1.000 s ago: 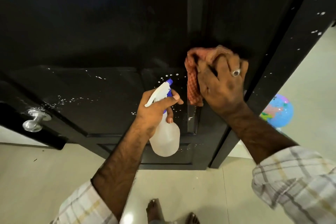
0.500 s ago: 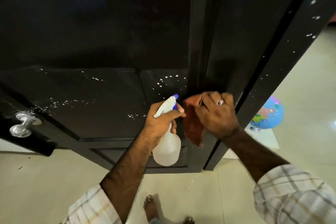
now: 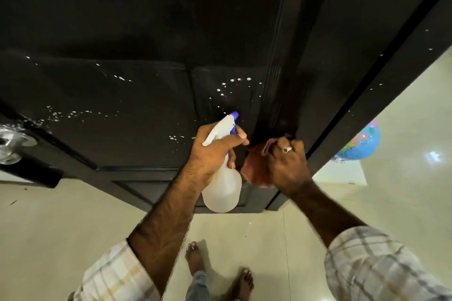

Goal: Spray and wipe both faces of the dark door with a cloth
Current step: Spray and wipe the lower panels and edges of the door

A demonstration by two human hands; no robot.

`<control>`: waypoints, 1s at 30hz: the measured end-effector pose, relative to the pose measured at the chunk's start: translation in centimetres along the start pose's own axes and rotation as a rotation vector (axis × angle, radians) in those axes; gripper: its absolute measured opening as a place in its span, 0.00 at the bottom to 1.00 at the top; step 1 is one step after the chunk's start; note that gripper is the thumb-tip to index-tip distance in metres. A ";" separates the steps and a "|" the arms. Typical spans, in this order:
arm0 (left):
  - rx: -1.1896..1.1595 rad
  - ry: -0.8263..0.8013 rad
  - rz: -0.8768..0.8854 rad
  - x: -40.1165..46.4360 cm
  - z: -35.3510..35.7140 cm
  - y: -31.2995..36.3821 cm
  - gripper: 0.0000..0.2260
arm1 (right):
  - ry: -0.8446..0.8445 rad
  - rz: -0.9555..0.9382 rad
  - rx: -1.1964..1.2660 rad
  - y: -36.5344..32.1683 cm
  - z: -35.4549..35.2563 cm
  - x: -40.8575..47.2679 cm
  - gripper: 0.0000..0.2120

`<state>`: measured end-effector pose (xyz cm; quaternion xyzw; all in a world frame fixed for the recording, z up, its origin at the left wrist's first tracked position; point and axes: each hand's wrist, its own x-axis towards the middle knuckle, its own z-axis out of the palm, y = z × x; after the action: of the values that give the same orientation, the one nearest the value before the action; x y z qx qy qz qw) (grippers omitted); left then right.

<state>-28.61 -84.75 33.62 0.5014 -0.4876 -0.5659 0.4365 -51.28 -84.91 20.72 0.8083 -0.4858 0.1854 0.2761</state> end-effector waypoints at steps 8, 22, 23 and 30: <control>0.019 -0.004 0.003 -1.3 -0.1 3.1 0.02 | 0.079 0.126 -0.009 2.3 -8.6 6.4 0.23; 0.083 0.023 -0.049 0.7 -0.8 -1.3 0.04 | 0.275 0.281 0.238 -1.6 -1.2 4.1 0.14; 0.097 0.023 -0.075 0.6 -0.9 -2.1 0.03 | 0.202 0.244 0.226 -2.1 0.8 2.1 0.14; 0.100 0.046 -0.159 -0.9 -0.8 -3.5 0.03 | -0.367 0.415 0.372 -5.4 1.7 0.4 0.13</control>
<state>-27.75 -83.45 30.26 0.5724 -0.4638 -0.5621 0.3759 -46.30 -84.20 18.21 0.7488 -0.6394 0.1744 -0.0120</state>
